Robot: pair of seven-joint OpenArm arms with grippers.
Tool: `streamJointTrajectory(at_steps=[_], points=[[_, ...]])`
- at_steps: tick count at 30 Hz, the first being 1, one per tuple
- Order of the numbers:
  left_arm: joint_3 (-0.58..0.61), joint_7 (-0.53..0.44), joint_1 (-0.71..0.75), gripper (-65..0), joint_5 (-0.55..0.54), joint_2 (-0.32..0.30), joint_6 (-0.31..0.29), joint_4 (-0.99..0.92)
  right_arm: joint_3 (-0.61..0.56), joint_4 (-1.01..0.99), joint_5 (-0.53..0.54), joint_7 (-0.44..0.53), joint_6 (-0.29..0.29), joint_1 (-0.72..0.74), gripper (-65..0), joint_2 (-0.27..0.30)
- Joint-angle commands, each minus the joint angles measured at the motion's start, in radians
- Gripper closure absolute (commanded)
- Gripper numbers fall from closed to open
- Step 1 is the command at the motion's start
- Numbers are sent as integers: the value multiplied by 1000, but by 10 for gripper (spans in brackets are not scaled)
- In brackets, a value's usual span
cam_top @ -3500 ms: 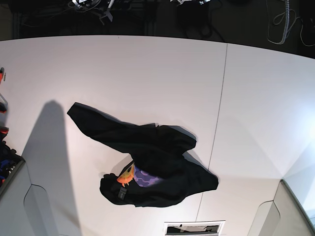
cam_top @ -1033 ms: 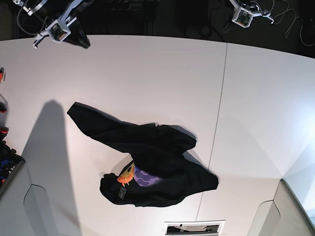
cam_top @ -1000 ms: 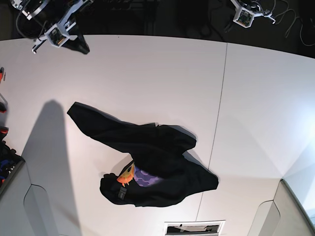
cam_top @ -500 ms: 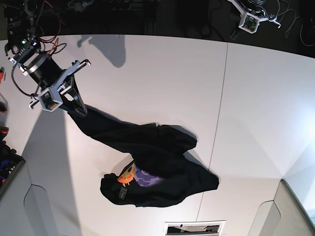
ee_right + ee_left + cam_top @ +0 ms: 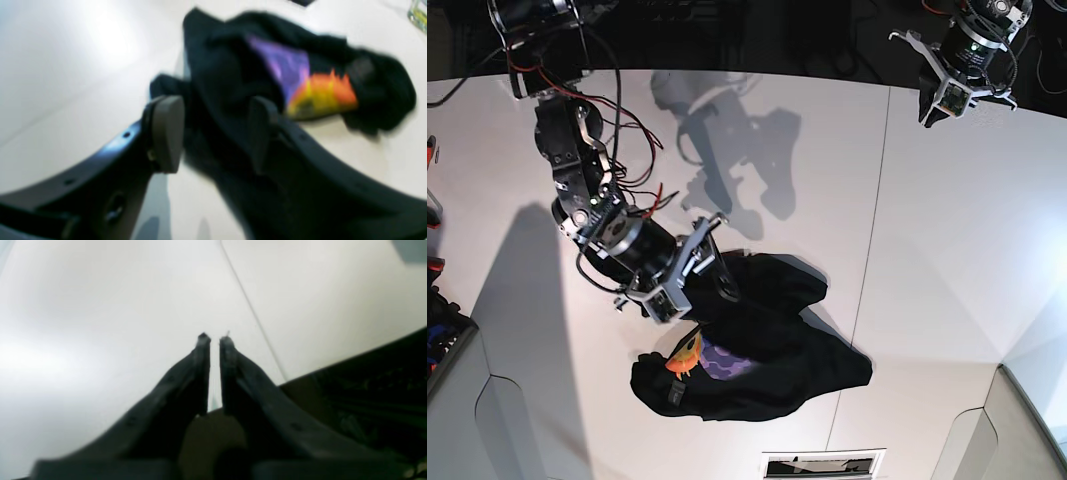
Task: Layout the t-shirt on the table in an organized manner, then fold the t-shirt properly
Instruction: 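Reach the right gripper down and grasp the black t-shirt's bunched fabric, then lift the gathered shirt with the right gripper and drag it aside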
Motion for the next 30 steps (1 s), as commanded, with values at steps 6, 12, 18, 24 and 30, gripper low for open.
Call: streamJointTrajectory(at_steps=[6, 12, 18, 24, 30], points=[[-5, -11, -22, -123, -21, -29, 9, -27, 4, -188, -116, 30, -71, 171, -311, -135], [-5, 5, -23, -123, -27, -29, 9, -27, 4, -433, -182, 31, -100, 266, -311, -187], [-5, 10, -24, -123, -27, -29, 21, -24, 4, -540, -181, 76, -99, 263, -308, -188], [-5, 19, -23, -123, -27, -27, 164, -23, 4, -520, -138, 79, -99, 265, 0, -188], [-5, 86, -23, -122, 9, -27, 248, -21, 26, -402, -132, 53, -99, 264, 0, -184]])
